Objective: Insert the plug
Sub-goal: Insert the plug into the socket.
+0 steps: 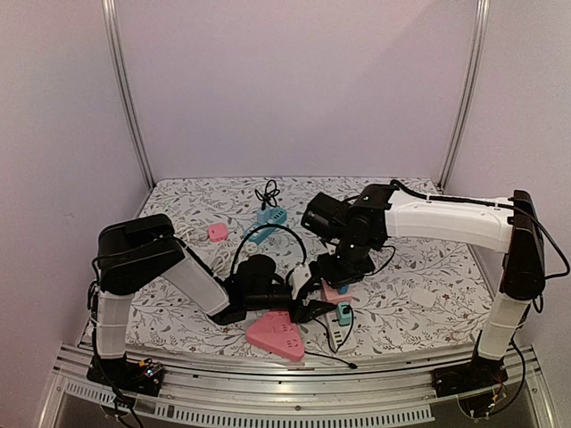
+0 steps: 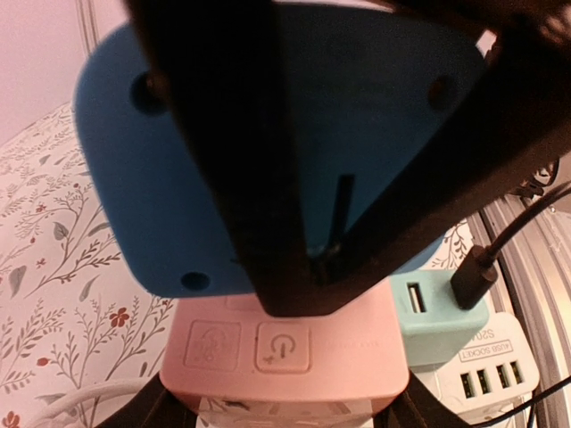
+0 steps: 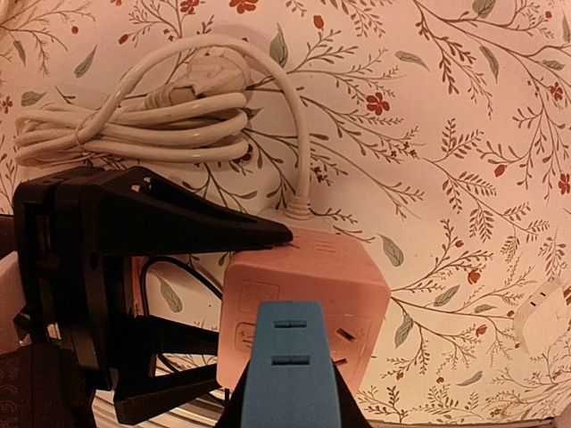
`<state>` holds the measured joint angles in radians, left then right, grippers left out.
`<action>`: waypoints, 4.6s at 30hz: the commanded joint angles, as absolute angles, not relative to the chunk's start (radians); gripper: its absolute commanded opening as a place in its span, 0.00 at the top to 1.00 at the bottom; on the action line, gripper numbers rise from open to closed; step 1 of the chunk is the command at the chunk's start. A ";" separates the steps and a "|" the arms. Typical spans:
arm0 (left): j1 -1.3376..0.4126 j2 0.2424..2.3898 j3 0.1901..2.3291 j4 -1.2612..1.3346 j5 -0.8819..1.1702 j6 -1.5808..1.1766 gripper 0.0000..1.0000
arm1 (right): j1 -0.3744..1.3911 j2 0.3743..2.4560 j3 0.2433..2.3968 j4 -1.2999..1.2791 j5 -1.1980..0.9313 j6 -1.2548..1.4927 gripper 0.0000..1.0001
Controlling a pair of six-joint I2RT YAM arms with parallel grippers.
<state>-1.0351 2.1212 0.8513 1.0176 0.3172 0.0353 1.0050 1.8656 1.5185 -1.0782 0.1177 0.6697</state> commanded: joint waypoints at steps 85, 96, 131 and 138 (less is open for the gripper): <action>-1.062 2.064 0.790 1.163 0.322 0.094 0.82 | 0.885 1.907 1.435 -1.222 0.260 0.504 1.00; -1.062 2.068 0.796 1.161 0.328 0.095 0.83 | 0.883 1.904 1.440 -1.244 0.292 0.514 1.00; -1.060 2.075 0.802 1.150 0.334 0.095 0.83 | 0.904 1.916 1.488 -1.081 0.012 0.477 1.00; -1.060 2.073 0.799 1.151 0.334 0.094 0.83 | 0.904 1.900 1.491 -1.069 -0.044 0.486 1.00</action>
